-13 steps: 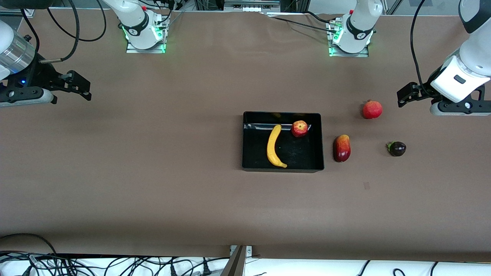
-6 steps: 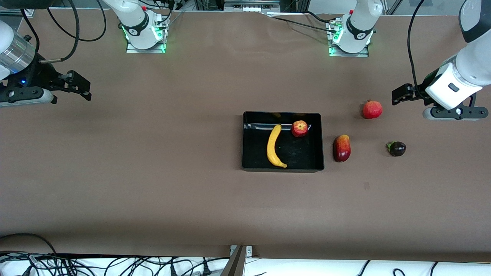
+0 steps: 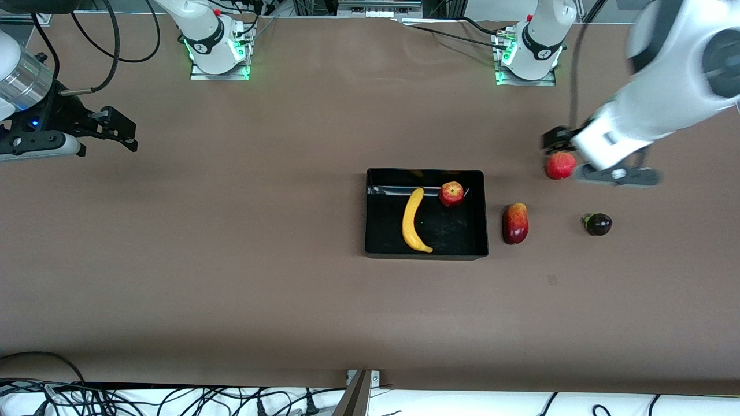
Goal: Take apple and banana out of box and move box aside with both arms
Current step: 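Reach the left gripper into the black tray toward the small apple, then grasp the small red apple with the left gripper and lift it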
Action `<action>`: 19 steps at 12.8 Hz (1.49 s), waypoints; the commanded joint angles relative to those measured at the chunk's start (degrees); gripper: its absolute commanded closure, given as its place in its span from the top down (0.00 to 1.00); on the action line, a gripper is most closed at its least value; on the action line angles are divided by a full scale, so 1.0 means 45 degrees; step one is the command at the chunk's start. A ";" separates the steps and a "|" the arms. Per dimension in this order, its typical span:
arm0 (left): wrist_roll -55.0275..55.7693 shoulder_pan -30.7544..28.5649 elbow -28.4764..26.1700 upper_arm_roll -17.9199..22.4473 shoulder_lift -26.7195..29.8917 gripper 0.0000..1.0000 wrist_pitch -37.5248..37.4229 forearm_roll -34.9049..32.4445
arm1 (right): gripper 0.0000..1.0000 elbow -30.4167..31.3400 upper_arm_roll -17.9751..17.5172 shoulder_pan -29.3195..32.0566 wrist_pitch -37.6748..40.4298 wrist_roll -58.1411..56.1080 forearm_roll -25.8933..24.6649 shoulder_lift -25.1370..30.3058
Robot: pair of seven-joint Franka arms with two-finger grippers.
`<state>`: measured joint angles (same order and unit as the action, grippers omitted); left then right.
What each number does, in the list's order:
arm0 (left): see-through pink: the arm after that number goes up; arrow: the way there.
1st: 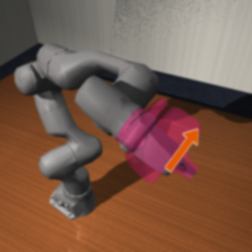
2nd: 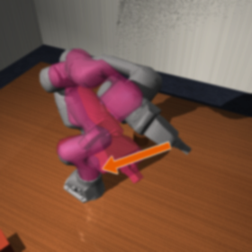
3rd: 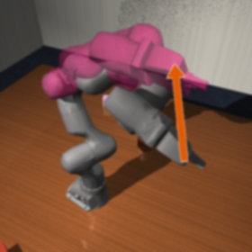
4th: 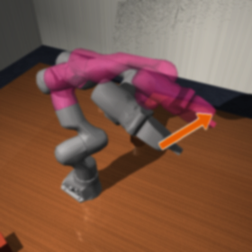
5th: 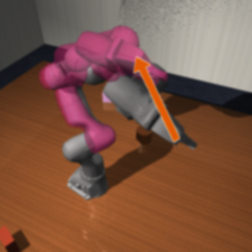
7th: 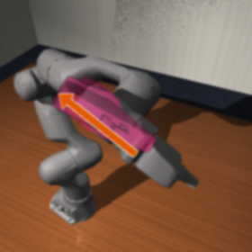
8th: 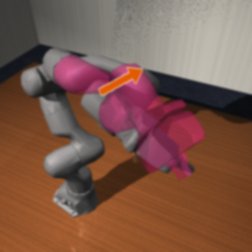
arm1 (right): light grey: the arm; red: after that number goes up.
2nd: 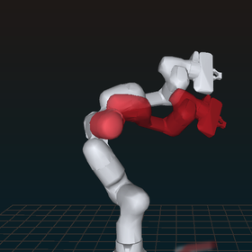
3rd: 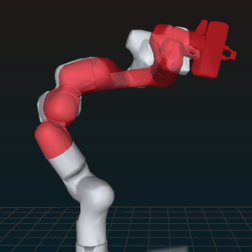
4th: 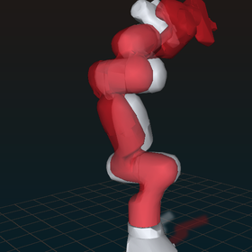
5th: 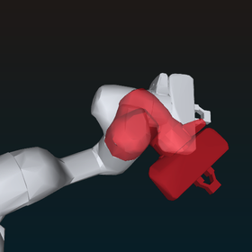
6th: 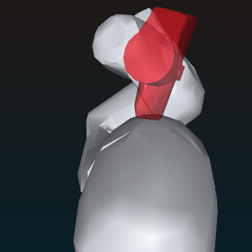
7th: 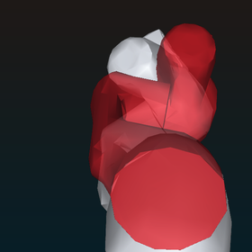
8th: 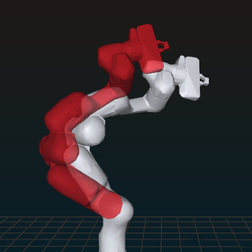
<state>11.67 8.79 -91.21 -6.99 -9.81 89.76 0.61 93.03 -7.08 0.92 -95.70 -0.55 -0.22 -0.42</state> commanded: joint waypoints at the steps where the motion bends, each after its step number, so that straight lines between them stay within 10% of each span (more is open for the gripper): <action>1: 0.1174 0.1089 0.0366 -0.0126 -0.1973 1.00 0.1569 0.0158 | 1.00 -0.0186 -0.0086 0.0148 0.0076 -0.0092 0.0088 -0.0024; 7: 0.2480 0.2635 -0.4374 -0.0126 -0.2799 1.00 0.8931 0.0099 | 1.00 -0.0186 -0.0105 0.0128 0.0076 -0.0092 0.0088 -0.0043; 16: 0.4243 0.3281 -0.5591 -0.0126 -0.3697 1.00 1.0265 -0.1444 | 1.00 -0.0186 -0.0086 0.0148 0.0076 -0.0092 0.0088 -0.0024; 19: 0.4438 0.3300 -0.5493 -0.0146 -0.3992 0.51 1.0365 -0.1444 | 1.00 -0.0186 -0.0105 0.0148 0.0076 -0.0092 0.0088 -0.0023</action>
<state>30.01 23.23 -115.92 -7.83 -27.42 135.46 -4.54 93.00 -7.07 0.92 -95.70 -0.56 -0.22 -0.43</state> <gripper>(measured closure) 0.216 0.000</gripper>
